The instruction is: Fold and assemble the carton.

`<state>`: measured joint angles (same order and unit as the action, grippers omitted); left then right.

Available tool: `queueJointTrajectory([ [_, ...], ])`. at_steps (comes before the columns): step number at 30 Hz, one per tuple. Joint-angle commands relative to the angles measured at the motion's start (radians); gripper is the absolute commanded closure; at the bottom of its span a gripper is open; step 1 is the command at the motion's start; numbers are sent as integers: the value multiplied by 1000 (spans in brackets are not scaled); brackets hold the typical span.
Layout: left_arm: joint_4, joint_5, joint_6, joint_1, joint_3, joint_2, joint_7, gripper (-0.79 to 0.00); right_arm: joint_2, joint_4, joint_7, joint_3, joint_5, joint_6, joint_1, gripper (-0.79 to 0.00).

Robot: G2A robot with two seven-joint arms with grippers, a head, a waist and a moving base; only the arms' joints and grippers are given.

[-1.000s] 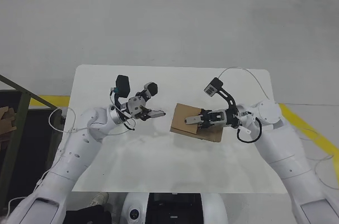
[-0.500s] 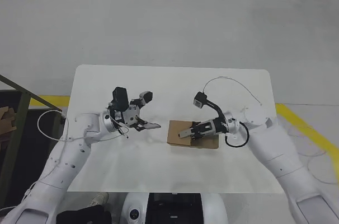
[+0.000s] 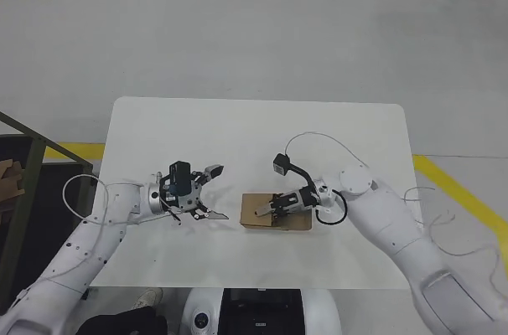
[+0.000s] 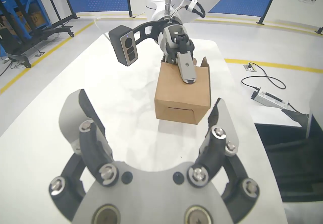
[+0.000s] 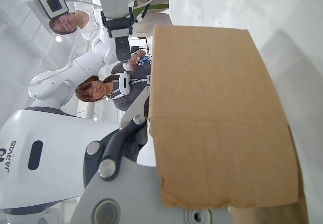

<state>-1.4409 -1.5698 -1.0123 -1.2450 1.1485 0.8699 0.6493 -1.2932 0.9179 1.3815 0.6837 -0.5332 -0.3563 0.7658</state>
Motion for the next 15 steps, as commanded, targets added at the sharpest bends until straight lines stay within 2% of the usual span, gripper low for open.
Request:
queueJointTrajectory([
  [1, 4, -27, 0, -5, 4, -12, 35, -785, -16, -46, -1, -18, -13, -11, -14, 0],
  [12, -15, -132, 0, -51, 43, -58, 122, -785, -92, -214, -1, -80, -48, -83, -66, 0],
  [14, -18, -135, 0, -57, 44, -62, 128, -785, -102, -229, -7, -87, -47, -89, -71, -77],
  [15, -20, -136, 0, -58, 44, -64, 130, -785, -106, -237, -10, -90, -47, -92, -74, -142],
])
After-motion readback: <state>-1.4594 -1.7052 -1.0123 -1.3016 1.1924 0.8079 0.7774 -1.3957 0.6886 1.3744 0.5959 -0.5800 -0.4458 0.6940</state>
